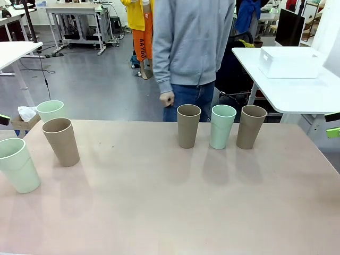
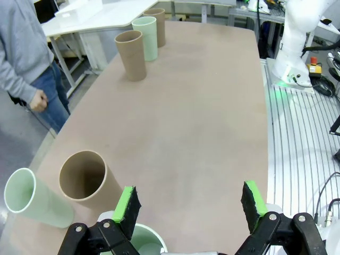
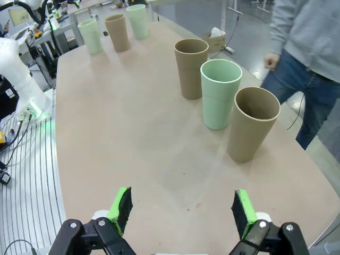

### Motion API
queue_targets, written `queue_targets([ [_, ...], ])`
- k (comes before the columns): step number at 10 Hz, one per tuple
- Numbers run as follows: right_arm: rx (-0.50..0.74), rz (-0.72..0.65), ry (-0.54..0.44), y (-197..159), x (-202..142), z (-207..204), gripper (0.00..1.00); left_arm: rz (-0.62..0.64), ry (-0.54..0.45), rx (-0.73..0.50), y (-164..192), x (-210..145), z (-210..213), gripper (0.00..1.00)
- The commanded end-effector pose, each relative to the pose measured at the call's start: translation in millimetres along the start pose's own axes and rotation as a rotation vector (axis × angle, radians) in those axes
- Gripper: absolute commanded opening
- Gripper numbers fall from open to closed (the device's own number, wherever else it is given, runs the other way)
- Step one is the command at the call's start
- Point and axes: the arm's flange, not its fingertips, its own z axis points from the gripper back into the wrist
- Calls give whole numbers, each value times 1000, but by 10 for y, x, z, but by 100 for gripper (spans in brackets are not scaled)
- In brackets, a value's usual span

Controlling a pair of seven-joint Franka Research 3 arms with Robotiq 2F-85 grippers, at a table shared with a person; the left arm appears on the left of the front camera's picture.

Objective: Stack the cups and store them in the basket.
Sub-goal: Pick up two Reusable plastic cups , one in each hand.

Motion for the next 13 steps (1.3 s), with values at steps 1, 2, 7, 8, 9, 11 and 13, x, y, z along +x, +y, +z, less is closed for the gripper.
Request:
queue_targets([
  [1,0,27,-29,-45,12,3,100,-18,-12,-2,2,6,5,100],
  [2,0,27,-29,-45,12,3,100,-18,-12,-2,2,6,5,100],
  [7,0,27,-29,-45,12,3,100,-18,-12,-2,2,6,5,100],
  [8,0,27,-29,-45,12,3,100,-18,-12,-2,2,6,5,100],
  [9,0,27,-29,-45,12,3,100,-18,-12,-2,2,6,5,100],
  [11,0,27,-29,-45,12,3,100,-18,-12,-2,2,6,5,100],
  [13,0,27,-29,-45,12,3,100,-18,-12,-2,2,6,5,100],
])
